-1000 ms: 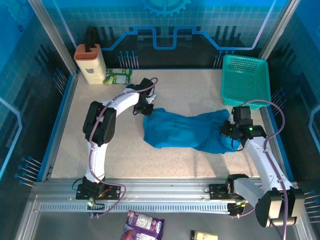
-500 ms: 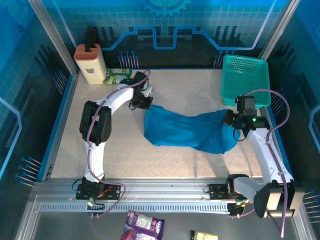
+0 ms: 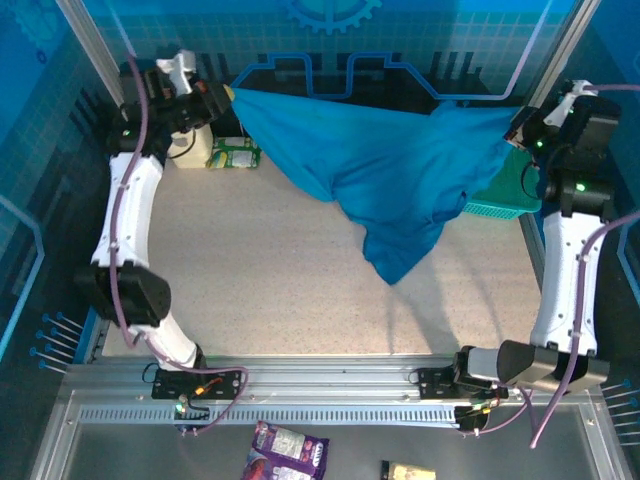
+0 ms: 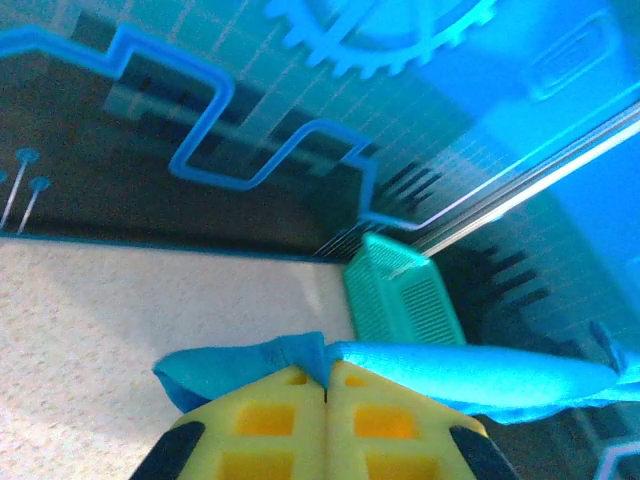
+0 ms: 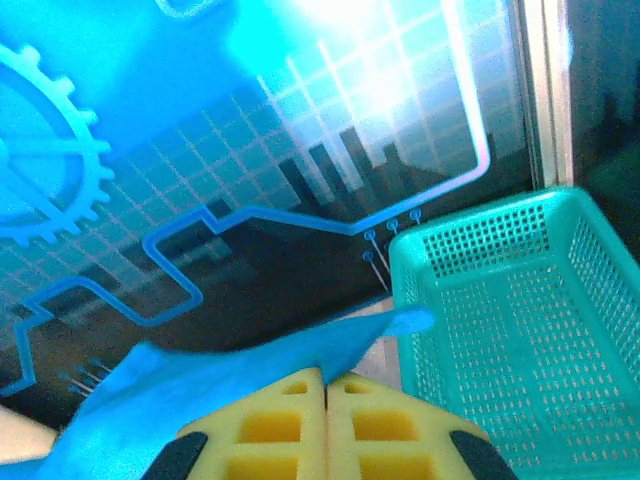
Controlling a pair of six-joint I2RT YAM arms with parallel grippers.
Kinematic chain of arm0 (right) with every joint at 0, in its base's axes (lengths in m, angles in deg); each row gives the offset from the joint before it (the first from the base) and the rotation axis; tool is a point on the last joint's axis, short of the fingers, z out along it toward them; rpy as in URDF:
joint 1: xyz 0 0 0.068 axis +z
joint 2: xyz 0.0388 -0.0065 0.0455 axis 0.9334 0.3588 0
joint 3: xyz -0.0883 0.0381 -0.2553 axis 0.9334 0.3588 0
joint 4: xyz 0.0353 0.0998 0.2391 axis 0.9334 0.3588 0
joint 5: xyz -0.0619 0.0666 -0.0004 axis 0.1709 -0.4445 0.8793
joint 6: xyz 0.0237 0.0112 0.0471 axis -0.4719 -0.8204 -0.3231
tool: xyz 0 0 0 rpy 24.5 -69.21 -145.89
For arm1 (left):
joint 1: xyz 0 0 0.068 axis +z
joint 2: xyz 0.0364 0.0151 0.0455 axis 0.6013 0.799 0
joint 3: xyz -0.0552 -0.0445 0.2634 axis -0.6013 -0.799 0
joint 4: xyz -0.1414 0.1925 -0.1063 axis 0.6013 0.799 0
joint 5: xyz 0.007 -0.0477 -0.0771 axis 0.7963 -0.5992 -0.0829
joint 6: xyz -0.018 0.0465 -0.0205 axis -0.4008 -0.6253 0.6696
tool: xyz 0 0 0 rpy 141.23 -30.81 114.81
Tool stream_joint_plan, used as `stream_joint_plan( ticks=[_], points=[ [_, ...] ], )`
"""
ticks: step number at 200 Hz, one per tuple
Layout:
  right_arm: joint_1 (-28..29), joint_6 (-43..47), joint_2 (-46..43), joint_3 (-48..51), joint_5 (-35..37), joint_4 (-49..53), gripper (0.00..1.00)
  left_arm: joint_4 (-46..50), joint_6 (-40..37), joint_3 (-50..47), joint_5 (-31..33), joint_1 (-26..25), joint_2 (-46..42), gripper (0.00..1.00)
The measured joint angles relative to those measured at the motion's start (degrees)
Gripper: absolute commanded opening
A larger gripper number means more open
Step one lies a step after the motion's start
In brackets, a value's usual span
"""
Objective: Fold the inside-out t-shirt
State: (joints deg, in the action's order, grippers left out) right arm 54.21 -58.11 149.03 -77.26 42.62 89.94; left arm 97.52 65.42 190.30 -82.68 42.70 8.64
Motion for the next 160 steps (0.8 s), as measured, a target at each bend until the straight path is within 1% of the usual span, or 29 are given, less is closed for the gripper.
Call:
stream_joint_plan(
  ticks=[14, 27, 48, 71, 92, 99, 111, 117, 124, 145, 160],
  points=[
    [-1.2, -0.4, -3.8, 4.3, -0.8, -1.1, 0.00, -2.5, 1.5, -7.8, -0.8, 1.7, -6.6, 0.00],
    [-1.9, -0.7, -8.3, 11.2, -1.7, -1.7, 0.00, -3.8, 1.9, -16.8, -0.9, 3.1, -12.9, 0.00],
    [-2.0, -1.3, -14.8, 25.2, -2.8, -1.9, 0.00, -5.0, 1.8, -33.6, -0.5, 3.8, -21.6, 0.00],
    [-2.2, -2.2, -18.3, 42.1, -4.6, -2.3, 0.00, -5.0, 1.9, -53.4, 0.8, 3.1, -26.5, 0.00],
    [-2.2, -3.1, -17.5, 55.6, -5.7, -2.1, 0.00, -3.5, 1.9, -68.4, 3.5, 1.1, -27.3, 0.11],
    [-2.2, -3.3, -17.1, 58.9, -6.1, -1.9, 0.07, -2.6, 1.9, -72.5, 4.5, 0.1, -27.6, 0.16],
    [-2.2, -3.9, -16.8, 62.9, -6.3, -1.6, 0.24, -1.1, 2.4, -76.8, 5.8, -1.2, -28.7, 0.22],
    [-2.2, -3.8, -16.7, 63.8, -6.4, -1.4, 0.29, -0.2, 2.5, -78.0, 6.5, -1.5, -29.4, 0.24],
    [-2.2, -3.8, -16.6, 64.5, -6.4, -1.3, 0.33, 0.4, 2.3, -78.6, 7.3, -1.6, -30.2, 0.25],
    [-2.2, -4.0, -16.7, 64.6, -6.5, -2.2, 0.37, 0.7, 1.7, -77.9, 9.0, -1.9, -31.3, 0.28],
    [-2.2, -4.0, -16.8, 64.5, -6.3, -2.4, 0.38, 1.5, 0.6, -75.4, 10.8, -3.5, -30.3, 0.29]
  ],
)
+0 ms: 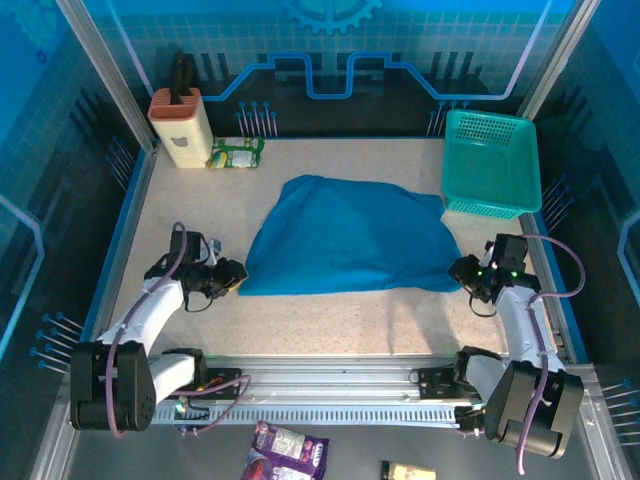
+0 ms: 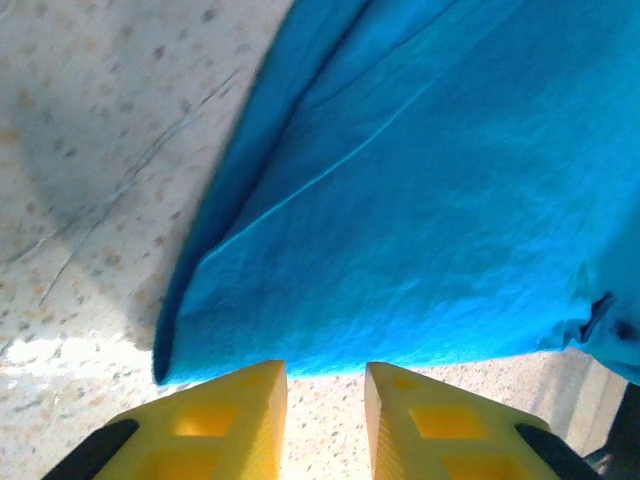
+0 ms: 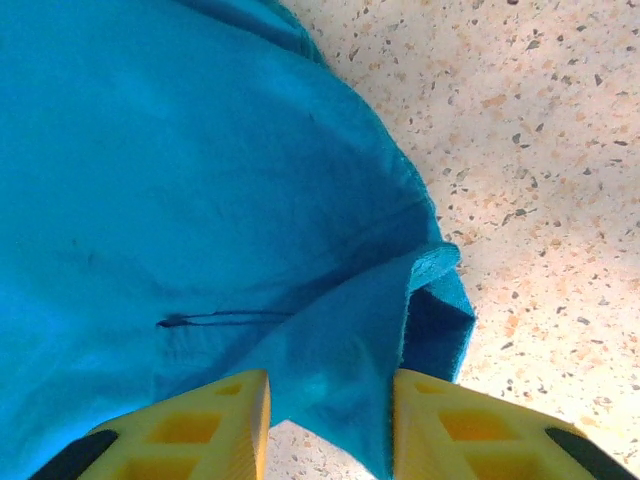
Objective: Fold the inside-out t-shirt
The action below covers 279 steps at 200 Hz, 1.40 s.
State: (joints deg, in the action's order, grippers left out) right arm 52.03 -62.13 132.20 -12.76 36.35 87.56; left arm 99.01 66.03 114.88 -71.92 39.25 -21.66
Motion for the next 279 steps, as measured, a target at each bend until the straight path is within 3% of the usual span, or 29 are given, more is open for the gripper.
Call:
stream_joint_plan(
  ticks=[28, 115, 154, 186, 224, 254, 279],
  points=[
    [1.2, 0.7, -0.2, -1.8, 1.7, 0.7, 0.38, 2.1, -3.1, 7.9, 4.3, -5.1, 5.2, 0.32],
    [13.6, 4.3, 3.5, -9.7, 10.1, 5.0, 0.42, 9.9, -14.5, 26.9, 22.9, -17.3, 29.4, 0.39],
    [18.1, 5.8, 8.3, -11.3, 10.5, 6.4, 0.57, 13.2, -17.7, 28.7, 31.8, -19.6, 36.4, 0.45],
    [19.6, 6.5, 13.5, -12.3, 10.9, 7.0, 0.61, 14.3, -18.6, 29.2, 36.5, -19.6, 37.6, 0.46],
    [19.5, 5.8, 14.1, -12.2, 17.4, 8.5, 0.63, 13.7, -18.3, 29.0, 36.9, -18.9, 37.6, 0.37],
    [19.0, 3.4, 12.3, -11.2, 22.5, 9.5, 0.63, 12.0, -18.2, 27.8, 34.8, -16.9, 36.8, 0.20],
    [17.1, 1.8, 11.4, -8.6, 21.7, 8.6, 0.57, 9.4, -17.1, 25.2, 31.0, -13.6, 34.6, 0.09]
  ],
)
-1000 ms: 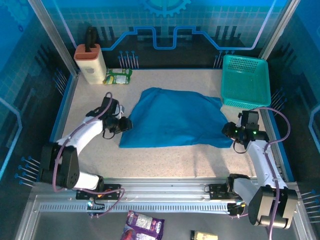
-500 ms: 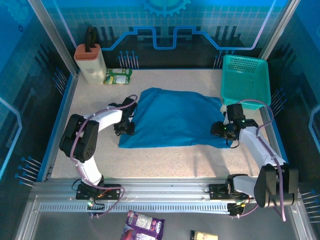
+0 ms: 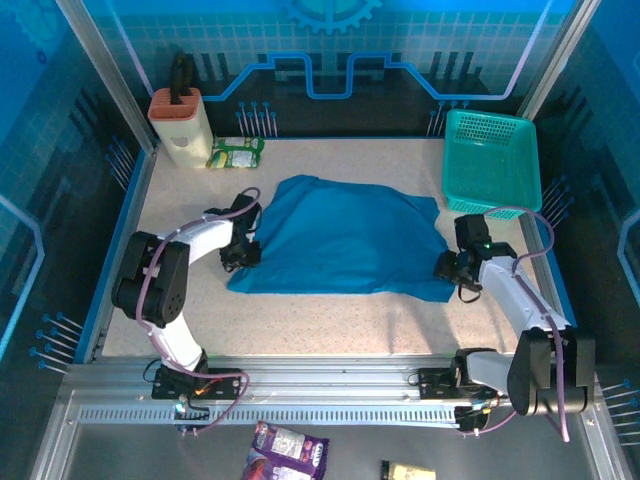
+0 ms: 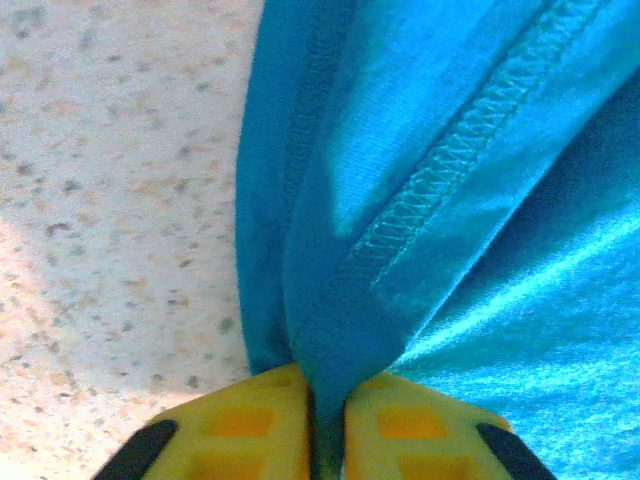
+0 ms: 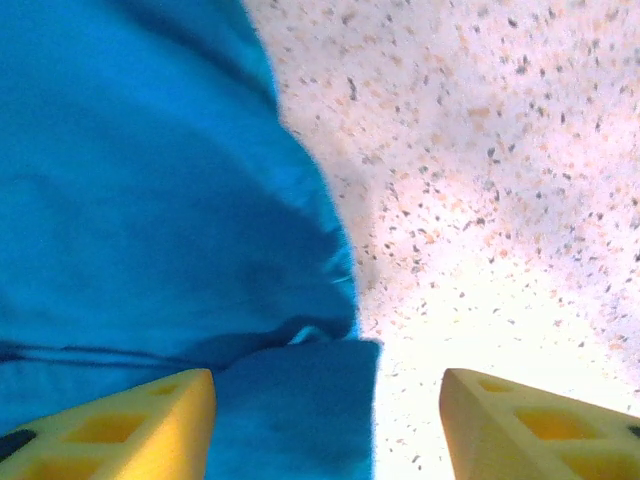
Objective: Fold the inside-out t-shirt
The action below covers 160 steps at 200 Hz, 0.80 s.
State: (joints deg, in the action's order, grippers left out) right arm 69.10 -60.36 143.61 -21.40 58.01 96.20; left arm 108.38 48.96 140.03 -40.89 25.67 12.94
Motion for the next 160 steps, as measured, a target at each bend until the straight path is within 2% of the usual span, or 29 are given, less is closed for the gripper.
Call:
stream_joint_plan(
  ticks=[24, 42, 53, 88, 129, 142, 160],
  points=[
    [-3.3, -0.7, 0.2, 2.9, -4.5, -1.5, 0.39, -2.3, 1.6, -2.7, -4.8, 4.0, -2.6, 0.01],
    [-4.7, -1.5, 0.7, 3.1, -8.0, -2.3, 0.12, -3.2, 2.3, -4.3, -8.4, 6.5, -4.9, 0.00],
    [-5.0, -1.3, 0.6, 3.0, -10.1, -3.0, 0.00, -3.4, 3.0, -4.5, -10.6, 7.6, -6.6, 0.00],
    [-5.2, -1.6, -0.9, -0.9, -16.2, -2.7, 0.00, -5.9, 5.7, -4.4, -17.6, 9.6, -12.1, 0.00],
    [-4.6, -1.6, -10.2, -9.5, -22.4, -2.1, 0.00, -8.4, 9.3, -4.2, -23.3, 11.6, -15.7, 0.00],
    [-3.0, -1.6, -13.8, -10.8, -24.9, -2.0, 0.00, -9.3, 9.8, -4.2, -24.2, 12.6, -16.0, 0.00],
    [2.7, -2.0, -18.1, -10.5, -27.8, -0.6, 0.00, -9.8, 10.5, -4.2, -24.9, 13.8, -16.0, 0.00]
  ],
)
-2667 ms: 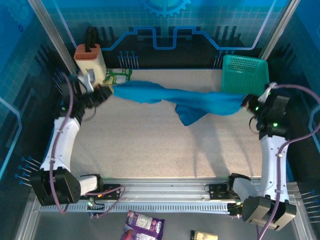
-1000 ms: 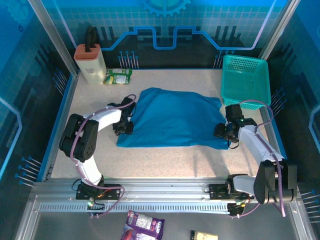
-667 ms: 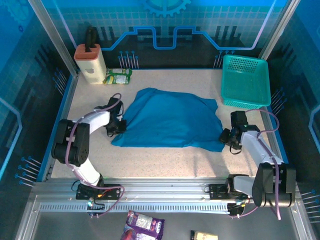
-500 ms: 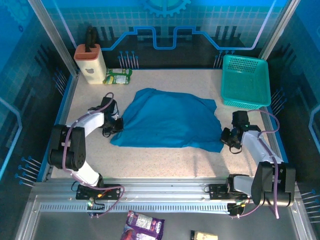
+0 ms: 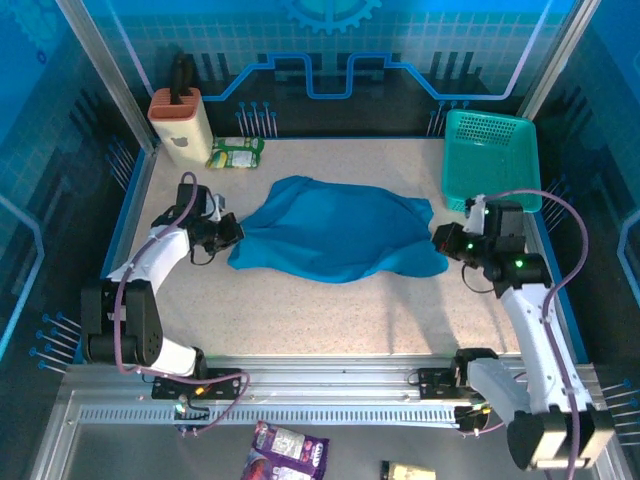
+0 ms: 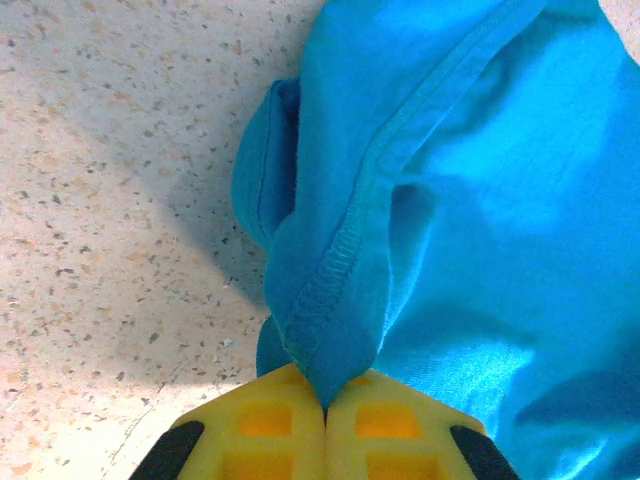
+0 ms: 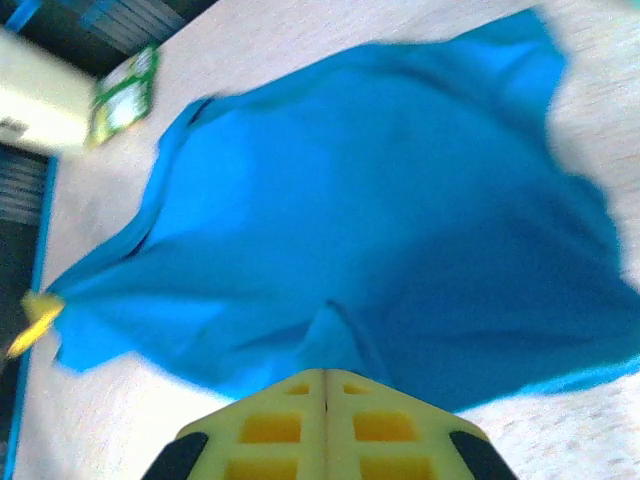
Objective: Fold the inside-out t-shirt
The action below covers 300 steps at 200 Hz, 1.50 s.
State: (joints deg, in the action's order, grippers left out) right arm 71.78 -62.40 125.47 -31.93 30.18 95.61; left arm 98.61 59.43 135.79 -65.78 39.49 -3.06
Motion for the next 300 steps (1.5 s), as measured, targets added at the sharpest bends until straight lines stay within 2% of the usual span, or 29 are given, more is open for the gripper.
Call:
stream_joint_plan(
  ticks=[28, 39, 43, 58, 66, 84, 111, 146, 170, 208, 268, 289, 300],
  points=[
    [10.0, -3.5, -6.7, 5.7, 0.2, 7.5, 0.00, -0.5, 0.3, 0.0, -0.1, 1.2, 0.0, 0.00],
    [11.9, -6.3, -9.3, 8.8, 2.2, 13.1, 0.29, -0.5, 0.4, 0.0, -0.1, 1.5, 0.0, 0.00],
    [12.1, -6.8, -10.1, 9.7, 2.9, 15.1, 0.36, -0.5, 0.3, 0.0, -0.1, 1.5, 0.0, 0.00],
    [12.5, -10.2, -12.6, 12.9, 6.5, 22.1, 0.47, -0.8, 0.3, -0.3, -0.1, 1.6, 0.0, 0.00],
    [12.6, -12.2, -13.5, 13.9, 8.0, 25.0, 0.48, -0.9, 0.4, -0.6, -0.1, 1.6, 0.0, 0.00],
    [12.7, -14.5, -14.4, 14.2, 10.8, 27.7, 0.48, -0.9, 0.3, -1.2, -0.1, 1.7, 0.0, 0.00],
    [12.9, -15.8, -11.3, 14.2, 11.5, 25.9, 0.41, -0.9, 0.3, -1.7, -0.1, 1.7, 0.0, 0.00],
    [19.0, -14.6, 0.4, 13.9, 9.8, 17.4, 0.38, -0.9, 0.3, -1.9, -0.1, 1.7, 0.0, 0.00],
    [22.8, -12.8, 9.9, 12.7, 12.5, 14.0, 0.37, -0.9, 0.3, -2.6, -0.1, 1.7, 0.0, 0.00],
    [23.1, -8.2, 19.4, 11.9, 13.4, 6.2, 0.39, -0.9, 0.3, -3.6, -0.1, 1.7, 0.0, 0.00],
    [23.2, -1.2, 37.0, 3.6, 10.2, -6.1, 0.33, -0.9, 0.3, -3.6, -0.1, 1.7, 0.0, 0.00],
    [23.2, 0.0, 39.4, 3.0, 9.0, -7.6, 0.24, -0.9, 0.3, -3.6, -0.1, 1.8, 0.0, 0.00],
    [23.2, 0.5, 39.5, 3.0, 8.4, -7.6, 0.16, -0.9, 0.3, -3.6, -0.1, 1.8, 0.0, 0.00]
  ],
)
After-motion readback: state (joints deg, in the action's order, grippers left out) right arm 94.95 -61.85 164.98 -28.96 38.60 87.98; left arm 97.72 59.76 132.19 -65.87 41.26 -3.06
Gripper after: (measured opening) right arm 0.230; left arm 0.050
